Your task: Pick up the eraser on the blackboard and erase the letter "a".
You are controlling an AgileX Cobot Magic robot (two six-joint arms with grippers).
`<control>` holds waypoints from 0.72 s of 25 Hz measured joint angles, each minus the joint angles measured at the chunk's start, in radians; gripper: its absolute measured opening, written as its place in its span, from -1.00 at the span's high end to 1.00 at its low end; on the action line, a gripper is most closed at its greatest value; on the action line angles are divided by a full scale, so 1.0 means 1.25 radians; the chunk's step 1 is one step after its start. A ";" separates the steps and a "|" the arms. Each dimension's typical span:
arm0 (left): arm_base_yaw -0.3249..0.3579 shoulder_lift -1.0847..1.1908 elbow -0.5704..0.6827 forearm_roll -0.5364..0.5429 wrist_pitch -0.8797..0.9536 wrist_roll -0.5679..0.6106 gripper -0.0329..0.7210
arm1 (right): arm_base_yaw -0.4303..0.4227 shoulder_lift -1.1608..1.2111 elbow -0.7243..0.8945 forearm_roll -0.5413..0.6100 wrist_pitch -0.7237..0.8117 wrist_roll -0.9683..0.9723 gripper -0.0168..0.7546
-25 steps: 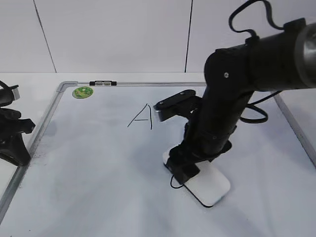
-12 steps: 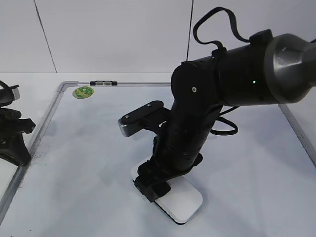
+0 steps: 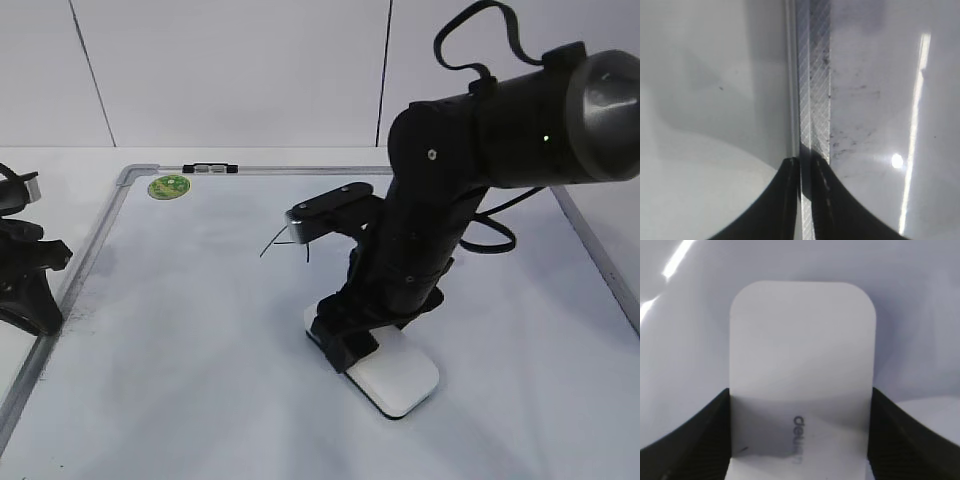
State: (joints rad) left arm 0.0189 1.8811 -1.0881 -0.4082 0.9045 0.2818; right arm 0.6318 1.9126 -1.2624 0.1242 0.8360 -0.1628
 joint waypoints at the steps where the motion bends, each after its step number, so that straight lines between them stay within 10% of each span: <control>1: 0.000 0.000 0.000 0.000 0.000 0.000 0.76 | -0.013 0.000 0.000 -0.007 0.000 0.001 -0.53; 18: 0.000 0.000 0.000 0.001 0.003 0.000 0.74 | 0.011 0.000 -0.003 -0.038 0.023 -0.003 -0.53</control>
State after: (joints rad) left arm 0.0189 1.8811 -1.0881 -0.4066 0.9081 0.2818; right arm 0.6457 1.9126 -1.2658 0.0772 0.8644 -0.1662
